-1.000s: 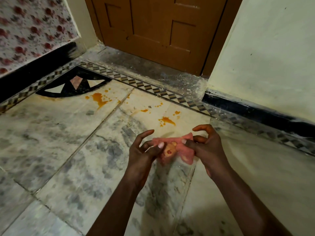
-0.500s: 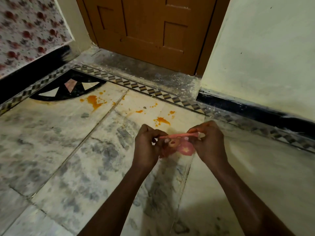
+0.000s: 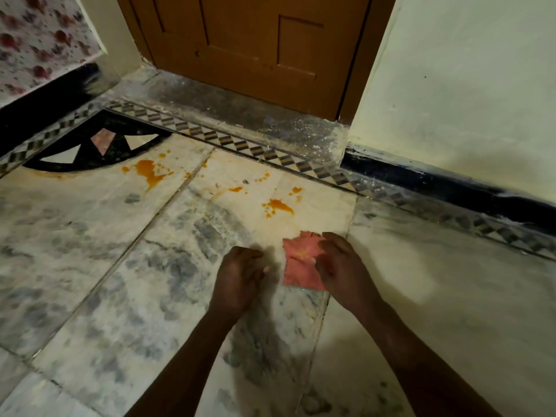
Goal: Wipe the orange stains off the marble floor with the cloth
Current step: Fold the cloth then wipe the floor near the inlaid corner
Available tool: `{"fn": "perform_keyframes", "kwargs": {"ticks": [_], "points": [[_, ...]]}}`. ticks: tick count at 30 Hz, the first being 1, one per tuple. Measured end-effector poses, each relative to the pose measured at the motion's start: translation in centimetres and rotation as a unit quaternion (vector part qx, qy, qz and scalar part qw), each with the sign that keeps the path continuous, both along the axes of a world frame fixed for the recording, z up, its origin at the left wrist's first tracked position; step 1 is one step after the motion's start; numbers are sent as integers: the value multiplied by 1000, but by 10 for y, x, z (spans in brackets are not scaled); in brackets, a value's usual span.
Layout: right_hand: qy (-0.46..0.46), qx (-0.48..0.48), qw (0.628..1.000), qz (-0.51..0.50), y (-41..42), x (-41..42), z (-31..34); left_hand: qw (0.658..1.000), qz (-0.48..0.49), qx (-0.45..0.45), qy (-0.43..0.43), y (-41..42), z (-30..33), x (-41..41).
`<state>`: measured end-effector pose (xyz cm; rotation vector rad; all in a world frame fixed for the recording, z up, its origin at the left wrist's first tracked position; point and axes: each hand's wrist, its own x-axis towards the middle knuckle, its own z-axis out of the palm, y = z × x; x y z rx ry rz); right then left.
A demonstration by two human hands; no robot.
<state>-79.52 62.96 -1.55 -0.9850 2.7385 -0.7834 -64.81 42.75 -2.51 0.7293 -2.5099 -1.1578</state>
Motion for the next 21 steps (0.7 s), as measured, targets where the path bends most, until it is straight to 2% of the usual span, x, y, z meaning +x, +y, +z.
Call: {"fn": "perform_keyframes", "kwargs": {"ticks": [3,6,9,11,13,15,16,18,21], "points": [[12,100,995,5,-29,12,-39,996,-10,-80,-29,-34,-6,2],[42,129,986,-97,-56,0,-52,983,-18,-170,-68,-74,-10,-4],[9,142,975,-170,-107,-37,-46,968,-14,-222,-117,-111,-17,-13],[20,151,979,-135,-137,-40,-47,961,-12,-238,-141,-131,-23,-14],[46,154,985,-59,-141,-21,-46,958,-8,-244,-147,-144,-28,-11],[65,154,986,-14,-110,0,-45,961,-3,-245,-131,-142,-32,-3],[64,155,986,-22,-95,1,-45,963,3,-241,-122,-142,-34,-1],[60,172,979,-86,-84,-26,-54,964,13,-239,-117,-141,-38,-1],[17,190,960,-207,-142,-86,-56,960,46,-240,-139,-144,-41,-4]]}}
